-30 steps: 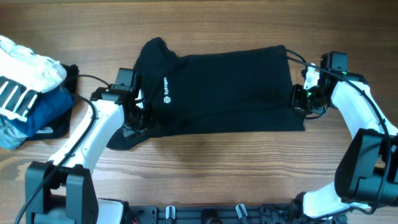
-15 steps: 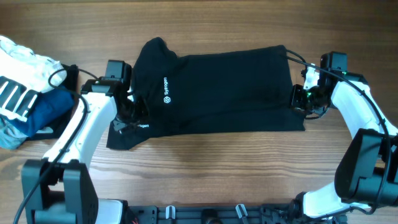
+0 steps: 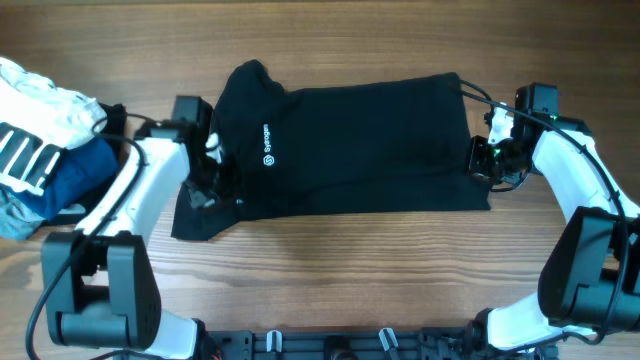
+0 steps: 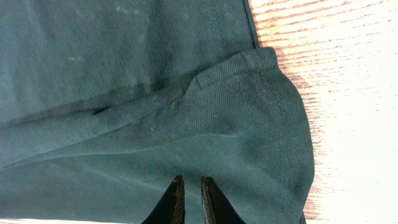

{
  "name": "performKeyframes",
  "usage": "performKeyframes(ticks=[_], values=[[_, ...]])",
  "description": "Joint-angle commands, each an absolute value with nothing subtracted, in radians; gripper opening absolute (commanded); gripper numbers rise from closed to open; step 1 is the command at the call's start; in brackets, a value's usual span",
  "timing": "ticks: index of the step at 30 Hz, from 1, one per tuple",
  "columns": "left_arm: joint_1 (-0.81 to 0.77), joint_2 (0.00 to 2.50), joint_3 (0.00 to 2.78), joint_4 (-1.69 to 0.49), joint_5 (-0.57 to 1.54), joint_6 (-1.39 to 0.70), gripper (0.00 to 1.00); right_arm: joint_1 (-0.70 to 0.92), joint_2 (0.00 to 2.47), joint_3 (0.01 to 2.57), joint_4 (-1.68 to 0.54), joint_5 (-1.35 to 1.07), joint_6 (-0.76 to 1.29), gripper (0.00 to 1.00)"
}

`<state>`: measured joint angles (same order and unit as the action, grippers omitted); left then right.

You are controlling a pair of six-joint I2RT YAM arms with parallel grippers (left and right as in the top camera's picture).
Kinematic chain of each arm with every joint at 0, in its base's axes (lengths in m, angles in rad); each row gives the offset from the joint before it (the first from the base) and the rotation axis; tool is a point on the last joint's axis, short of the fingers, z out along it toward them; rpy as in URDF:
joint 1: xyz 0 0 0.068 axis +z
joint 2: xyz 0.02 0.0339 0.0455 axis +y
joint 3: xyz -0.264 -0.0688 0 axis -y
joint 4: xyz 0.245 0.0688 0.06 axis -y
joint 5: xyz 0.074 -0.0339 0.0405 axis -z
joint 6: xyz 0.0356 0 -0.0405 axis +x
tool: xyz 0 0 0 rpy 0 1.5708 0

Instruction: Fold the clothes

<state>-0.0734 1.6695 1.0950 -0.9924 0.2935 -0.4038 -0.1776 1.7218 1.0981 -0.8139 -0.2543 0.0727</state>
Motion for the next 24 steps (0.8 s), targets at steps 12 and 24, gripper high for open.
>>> performKeyframes(ticks=[12,24], values=[[0.038,1.682,1.210,-1.006,0.344,-0.439,0.63,-0.173,1.711,1.086,-0.823,-0.249,0.063,0.11],[-0.077,1.684,1.098,-0.964,0.075,-0.513,0.67,-0.173,1.711,1.086,-0.829,-0.245,0.062,0.11]])
